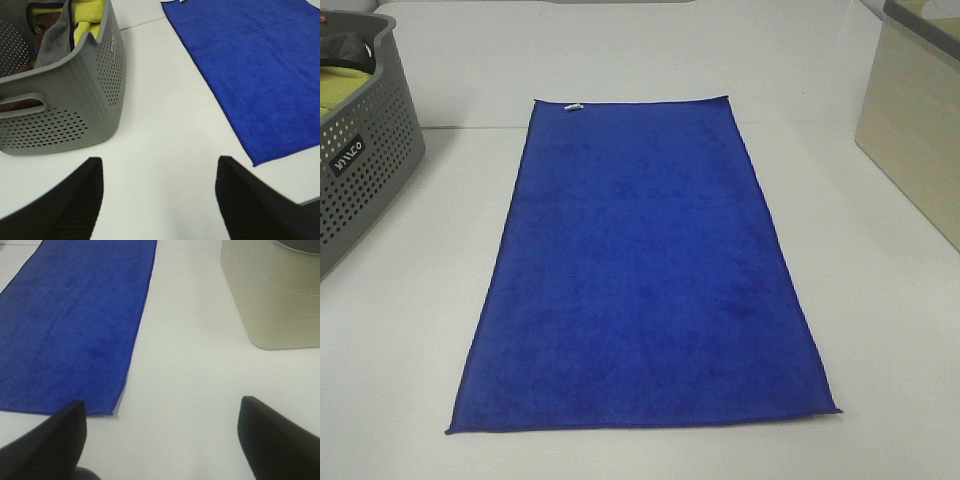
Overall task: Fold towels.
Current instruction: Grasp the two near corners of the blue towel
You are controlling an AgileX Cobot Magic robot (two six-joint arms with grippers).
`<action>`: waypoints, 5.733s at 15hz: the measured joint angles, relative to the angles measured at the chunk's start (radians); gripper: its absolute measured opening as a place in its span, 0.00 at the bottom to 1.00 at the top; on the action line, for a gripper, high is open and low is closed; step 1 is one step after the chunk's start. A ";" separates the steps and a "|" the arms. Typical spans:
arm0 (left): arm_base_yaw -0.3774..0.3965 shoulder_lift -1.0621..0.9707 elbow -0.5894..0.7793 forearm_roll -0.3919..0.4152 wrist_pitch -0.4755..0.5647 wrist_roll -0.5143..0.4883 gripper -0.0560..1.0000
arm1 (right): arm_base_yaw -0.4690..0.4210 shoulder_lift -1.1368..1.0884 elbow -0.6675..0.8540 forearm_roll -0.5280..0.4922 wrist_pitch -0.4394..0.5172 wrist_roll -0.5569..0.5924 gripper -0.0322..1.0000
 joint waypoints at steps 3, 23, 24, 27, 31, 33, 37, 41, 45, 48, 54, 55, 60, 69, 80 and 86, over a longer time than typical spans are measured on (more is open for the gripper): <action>0.000 0.000 0.000 0.000 0.000 0.000 0.64 | 0.000 0.000 0.000 0.000 0.000 0.000 0.79; 0.000 0.000 0.000 0.000 0.000 0.000 0.64 | 0.000 0.000 0.000 0.000 0.000 0.000 0.79; 0.000 0.000 0.000 0.000 0.000 0.000 0.64 | 0.000 0.000 0.000 0.000 0.000 0.000 0.79; 0.000 0.000 0.000 0.000 0.000 0.000 0.64 | 0.000 0.000 0.000 0.000 0.000 0.000 0.79; 0.000 0.000 0.000 0.000 0.000 0.000 0.64 | 0.000 0.000 0.000 0.000 0.000 0.000 0.79; 0.000 0.000 0.000 0.000 0.000 0.000 0.64 | 0.000 0.000 0.000 0.000 0.000 0.000 0.79; 0.000 0.000 0.000 0.000 0.000 0.000 0.64 | 0.000 0.000 0.000 0.000 0.000 0.000 0.79; 0.000 0.000 0.000 0.000 0.000 0.000 0.64 | 0.000 0.000 0.000 0.000 0.000 0.000 0.79; 0.000 0.000 0.000 0.000 0.000 0.000 0.64 | 0.000 0.000 0.000 0.000 0.000 0.000 0.79; 0.000 0.000 0.000 0.000 0.000 0.000 0.64 | 0.000 0.000 0.000 0.000 0.000 0.000 0.79; 0.000 0.000 0.000 0.000 0.000 0.000 0.64 | 0.000 0.000 0.000 0.000 0.000 0.000 0.79; 0.000 0.000 0.000 0.000 0.000 0.000 0.64 | 0.000 0.000 0.000 0.000 0.000 0.000 0.79; 0.000 0.000 0.000 0.000 0.000 0.000 0.64 | 0.000 0.000 0.000 0.000 0.000 0.000 0.79; 0.000 0.000 -0.005 -0.097 -0.061 -0.009 0.64 | 0.000 0.003 0.000 0.003 -0.001 0.000 0.78; 0.000 0.681 0.070 -0.495 -0.504 -0.054 0.64 | 0.000 0.536 -0.020 0.025 -0.371 0.115 0.69; 0.000 1.150 0.070 -0.736 -0.508 0.188 0.64 | 0.000 0.930 -0.020 0.162 -0.391 0.102 0.65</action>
